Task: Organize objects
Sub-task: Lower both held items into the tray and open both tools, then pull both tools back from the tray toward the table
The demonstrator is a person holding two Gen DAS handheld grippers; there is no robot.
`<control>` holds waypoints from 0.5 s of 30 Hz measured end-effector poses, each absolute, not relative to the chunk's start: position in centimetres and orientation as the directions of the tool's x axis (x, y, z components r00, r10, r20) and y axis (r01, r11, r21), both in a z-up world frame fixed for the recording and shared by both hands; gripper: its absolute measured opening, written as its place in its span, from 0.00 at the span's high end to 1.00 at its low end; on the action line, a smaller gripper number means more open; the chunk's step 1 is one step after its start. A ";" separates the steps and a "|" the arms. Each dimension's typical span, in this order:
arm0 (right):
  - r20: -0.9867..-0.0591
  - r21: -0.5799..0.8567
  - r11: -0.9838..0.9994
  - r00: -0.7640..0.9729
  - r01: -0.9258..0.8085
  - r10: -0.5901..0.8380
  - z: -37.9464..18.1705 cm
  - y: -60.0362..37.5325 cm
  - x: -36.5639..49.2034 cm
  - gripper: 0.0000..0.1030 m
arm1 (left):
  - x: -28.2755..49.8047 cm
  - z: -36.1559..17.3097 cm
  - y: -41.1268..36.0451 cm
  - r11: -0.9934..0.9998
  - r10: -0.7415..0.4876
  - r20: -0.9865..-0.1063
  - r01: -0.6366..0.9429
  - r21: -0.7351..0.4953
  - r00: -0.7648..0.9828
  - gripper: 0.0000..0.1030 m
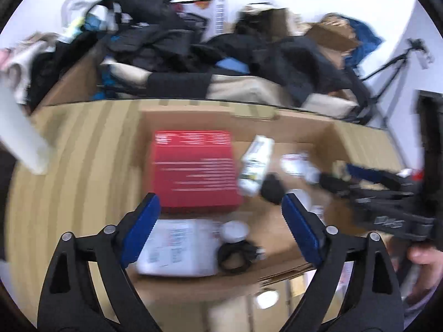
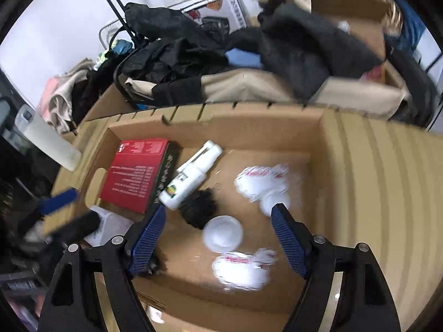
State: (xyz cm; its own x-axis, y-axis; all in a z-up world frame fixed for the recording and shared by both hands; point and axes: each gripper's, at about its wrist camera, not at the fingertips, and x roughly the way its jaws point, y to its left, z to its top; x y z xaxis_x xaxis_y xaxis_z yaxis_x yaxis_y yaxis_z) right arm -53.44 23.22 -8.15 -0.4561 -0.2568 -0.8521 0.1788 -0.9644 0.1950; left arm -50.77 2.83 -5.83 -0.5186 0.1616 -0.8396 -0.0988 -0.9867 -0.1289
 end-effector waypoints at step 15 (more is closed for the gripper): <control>-0.781 0.075 -0.982 -0.603 0.171 -0.164 2.3 28.1 -41.6 0.20 | -38.3 3.8 3.1 -0.987 0.070 -0.744 -0.153 0.044 -0.664 0.06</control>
